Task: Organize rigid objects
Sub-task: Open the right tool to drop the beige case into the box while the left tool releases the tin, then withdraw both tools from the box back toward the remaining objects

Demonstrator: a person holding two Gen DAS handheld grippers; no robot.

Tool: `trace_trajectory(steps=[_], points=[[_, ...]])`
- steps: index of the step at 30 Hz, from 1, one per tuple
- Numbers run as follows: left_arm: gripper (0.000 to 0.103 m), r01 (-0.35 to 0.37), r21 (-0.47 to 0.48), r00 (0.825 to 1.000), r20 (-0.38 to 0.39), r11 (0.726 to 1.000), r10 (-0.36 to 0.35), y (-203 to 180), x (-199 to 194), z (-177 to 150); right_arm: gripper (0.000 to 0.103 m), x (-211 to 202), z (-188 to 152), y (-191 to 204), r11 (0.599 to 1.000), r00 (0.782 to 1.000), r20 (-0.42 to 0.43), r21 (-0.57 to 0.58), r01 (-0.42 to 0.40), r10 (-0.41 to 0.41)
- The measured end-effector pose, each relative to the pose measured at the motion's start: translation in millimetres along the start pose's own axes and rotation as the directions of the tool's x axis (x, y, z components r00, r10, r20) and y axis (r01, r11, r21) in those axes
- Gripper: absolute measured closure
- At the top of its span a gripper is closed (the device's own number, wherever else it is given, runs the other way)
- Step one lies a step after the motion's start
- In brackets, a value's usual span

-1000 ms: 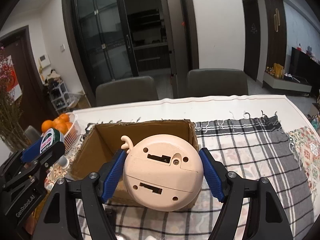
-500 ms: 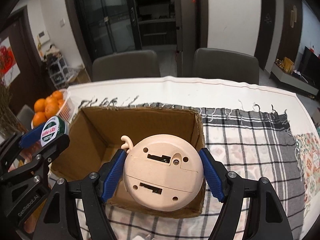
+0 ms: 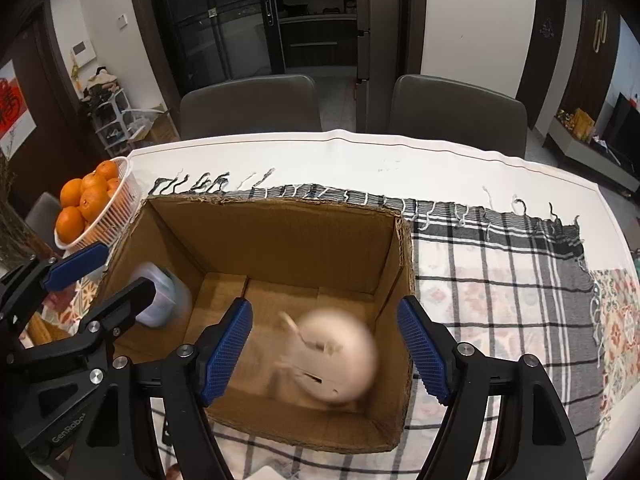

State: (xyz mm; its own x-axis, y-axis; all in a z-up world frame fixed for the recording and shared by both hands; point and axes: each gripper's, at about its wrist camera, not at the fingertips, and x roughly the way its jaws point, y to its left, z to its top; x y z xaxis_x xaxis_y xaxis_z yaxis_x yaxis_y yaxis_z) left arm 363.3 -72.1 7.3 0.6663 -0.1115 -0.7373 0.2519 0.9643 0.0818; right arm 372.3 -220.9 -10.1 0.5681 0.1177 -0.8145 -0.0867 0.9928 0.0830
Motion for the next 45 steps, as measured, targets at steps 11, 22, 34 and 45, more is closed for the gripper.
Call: trace_trajectory(steps=[11, 22, 34, 45], points=[[0.042, -0.020, -0.032, 0.998, 0.057, 0.999, 0.022, 5, -23, -13, 0.027, -21, -9, 3, 0.999, 0.998, 0.055, 0.022, 0.040, -0.041], [0.042, -0.025, -0.035, 0.995, 0.099, 0.999, 0.029, 3, -56, -31, 0.027, -52, -27, 15, 0.999, 0.993, 0.104, 0.016, 0.045, -0.046], [0.042, -0.025, -0.037, 0.993, 0.118, 0.999, 0.029, -3, -90, -52, 0.027, -81, -55, 22, 0.999, 0.992, 0.112, 0.009, 0.053, -0.053], [0.042, -0.016, -0.051, 0.995, 0.099, 0.999, 0.021, -8, -110, -76, 0.027, -104, -79, 29, 0.998, 0.991, 0.111, 0.005, 0.070, -0.070]])
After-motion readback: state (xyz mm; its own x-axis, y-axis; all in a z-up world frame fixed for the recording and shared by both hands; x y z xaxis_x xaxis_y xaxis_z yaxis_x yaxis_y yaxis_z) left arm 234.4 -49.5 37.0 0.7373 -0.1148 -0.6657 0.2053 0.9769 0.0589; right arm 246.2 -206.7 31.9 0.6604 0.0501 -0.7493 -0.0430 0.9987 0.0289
